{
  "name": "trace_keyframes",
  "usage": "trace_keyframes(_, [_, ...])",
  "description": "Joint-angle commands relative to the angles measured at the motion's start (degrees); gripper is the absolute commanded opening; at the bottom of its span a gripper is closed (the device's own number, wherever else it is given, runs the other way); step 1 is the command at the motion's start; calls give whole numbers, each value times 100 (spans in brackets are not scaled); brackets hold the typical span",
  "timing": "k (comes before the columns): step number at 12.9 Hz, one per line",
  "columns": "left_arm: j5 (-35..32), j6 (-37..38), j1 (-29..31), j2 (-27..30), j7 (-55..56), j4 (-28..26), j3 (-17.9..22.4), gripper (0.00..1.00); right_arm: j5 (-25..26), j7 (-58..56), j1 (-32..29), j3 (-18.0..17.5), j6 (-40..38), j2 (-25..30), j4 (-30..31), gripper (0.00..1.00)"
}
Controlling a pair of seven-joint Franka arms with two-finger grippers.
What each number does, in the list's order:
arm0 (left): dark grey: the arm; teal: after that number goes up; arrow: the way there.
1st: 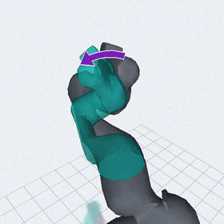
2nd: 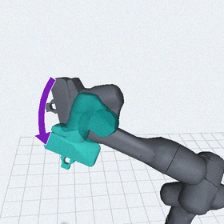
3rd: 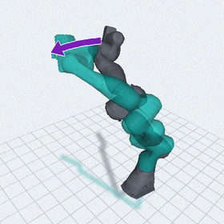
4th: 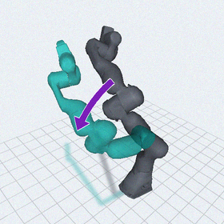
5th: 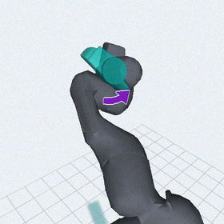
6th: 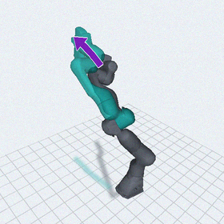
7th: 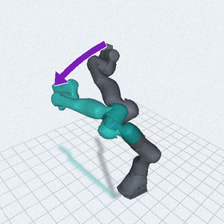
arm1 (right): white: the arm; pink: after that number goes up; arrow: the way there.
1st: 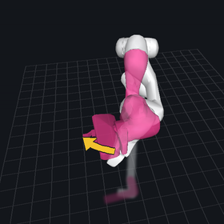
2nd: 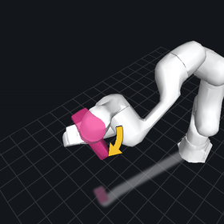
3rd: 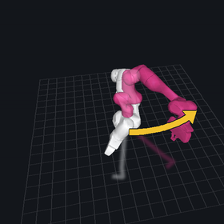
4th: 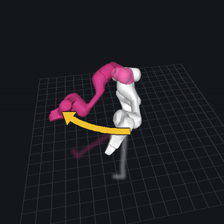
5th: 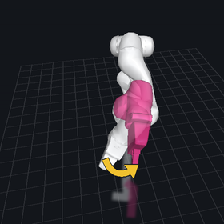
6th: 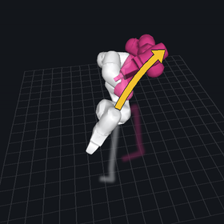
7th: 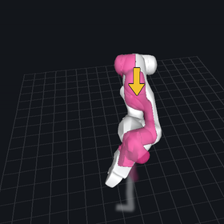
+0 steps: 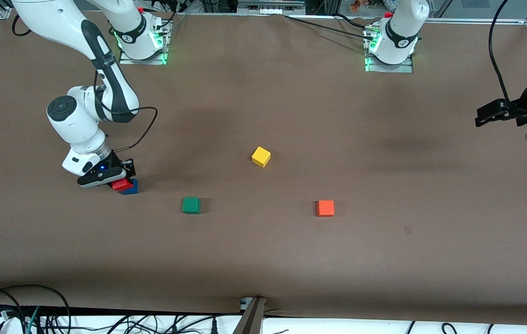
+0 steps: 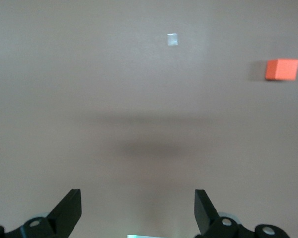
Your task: Pass red block to right arm, stack on blue
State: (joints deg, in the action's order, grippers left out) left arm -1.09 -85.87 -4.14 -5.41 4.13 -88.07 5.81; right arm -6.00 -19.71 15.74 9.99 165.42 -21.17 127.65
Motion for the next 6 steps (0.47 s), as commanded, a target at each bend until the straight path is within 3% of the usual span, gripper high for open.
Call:
trace_keyframes(1, [-92, -114, 19, 137, 308, -149, -71, 100, 73, -42, 8, 3, 87, 60, 102, 3])
trace_keyframes(6, [-102, -710, 132, 93, -199, -149, -62, 100, 55, -34, 8, 12, 87, 69, 102, 3])
